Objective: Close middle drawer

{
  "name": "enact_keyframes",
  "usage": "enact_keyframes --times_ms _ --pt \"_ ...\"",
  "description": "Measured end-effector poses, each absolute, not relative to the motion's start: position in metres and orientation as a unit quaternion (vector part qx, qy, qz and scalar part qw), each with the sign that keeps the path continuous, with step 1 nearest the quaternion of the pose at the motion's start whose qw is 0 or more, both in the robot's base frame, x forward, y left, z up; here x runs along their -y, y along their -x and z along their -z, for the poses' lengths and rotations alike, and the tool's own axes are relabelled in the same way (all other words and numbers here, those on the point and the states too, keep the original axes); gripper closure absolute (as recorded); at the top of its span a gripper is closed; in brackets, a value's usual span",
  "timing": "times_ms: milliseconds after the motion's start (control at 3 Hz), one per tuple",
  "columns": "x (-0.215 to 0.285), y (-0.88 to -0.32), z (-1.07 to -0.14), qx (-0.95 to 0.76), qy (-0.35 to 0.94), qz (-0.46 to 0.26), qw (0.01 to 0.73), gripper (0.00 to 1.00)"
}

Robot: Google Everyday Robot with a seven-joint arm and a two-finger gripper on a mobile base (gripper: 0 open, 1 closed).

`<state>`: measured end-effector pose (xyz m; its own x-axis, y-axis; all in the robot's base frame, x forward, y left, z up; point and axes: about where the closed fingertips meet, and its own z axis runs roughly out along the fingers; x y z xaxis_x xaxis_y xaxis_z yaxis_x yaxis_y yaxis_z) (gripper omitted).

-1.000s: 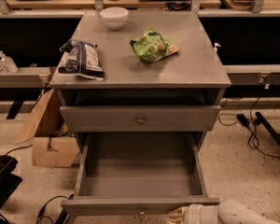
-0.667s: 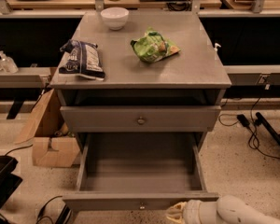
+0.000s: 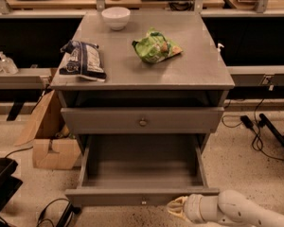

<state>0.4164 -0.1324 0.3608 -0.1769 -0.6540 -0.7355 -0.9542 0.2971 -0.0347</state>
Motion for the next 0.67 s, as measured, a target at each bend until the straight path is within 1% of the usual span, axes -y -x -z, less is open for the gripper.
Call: enact_keyframes --times_ms 333,667 --pt "0.132 -0.422 -0.362 -0.733 0.549 -0.224 0.334 1.00" --pt "0.129 -0.446 -0.367 -0.731 0.551 -0.217 0.338 1.00"
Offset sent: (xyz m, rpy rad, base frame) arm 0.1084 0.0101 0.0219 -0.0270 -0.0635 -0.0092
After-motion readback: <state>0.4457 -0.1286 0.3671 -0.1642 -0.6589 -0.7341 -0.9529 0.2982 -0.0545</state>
